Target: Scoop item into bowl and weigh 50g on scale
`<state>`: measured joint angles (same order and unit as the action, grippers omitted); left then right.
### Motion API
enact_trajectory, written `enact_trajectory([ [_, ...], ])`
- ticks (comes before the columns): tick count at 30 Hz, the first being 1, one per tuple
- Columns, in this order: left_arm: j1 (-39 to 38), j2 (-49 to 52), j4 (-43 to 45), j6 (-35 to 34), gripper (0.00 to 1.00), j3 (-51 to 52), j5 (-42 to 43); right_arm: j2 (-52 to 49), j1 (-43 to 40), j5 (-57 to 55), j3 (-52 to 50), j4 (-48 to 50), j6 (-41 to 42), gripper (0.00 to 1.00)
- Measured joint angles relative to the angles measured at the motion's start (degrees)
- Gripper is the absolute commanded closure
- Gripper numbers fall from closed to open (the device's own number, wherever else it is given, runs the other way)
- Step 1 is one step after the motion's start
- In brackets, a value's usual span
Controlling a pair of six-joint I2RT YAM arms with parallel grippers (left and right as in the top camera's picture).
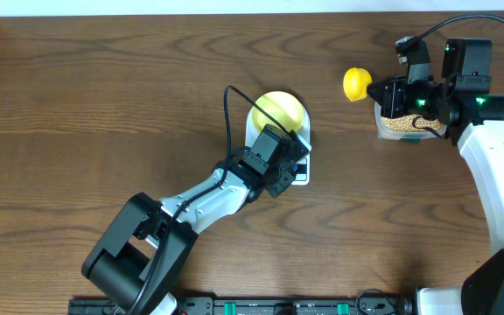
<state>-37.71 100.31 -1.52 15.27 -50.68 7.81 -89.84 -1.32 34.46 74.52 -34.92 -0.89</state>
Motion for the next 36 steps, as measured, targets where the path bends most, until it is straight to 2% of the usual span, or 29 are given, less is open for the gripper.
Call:
enact_trajectory([
  [36,0.3,0.9,1.6,-0.9,0.93,0.0,-0.3,0.0,0.0,-0.3,0.0,-0.5,-0.4,0.99],
])
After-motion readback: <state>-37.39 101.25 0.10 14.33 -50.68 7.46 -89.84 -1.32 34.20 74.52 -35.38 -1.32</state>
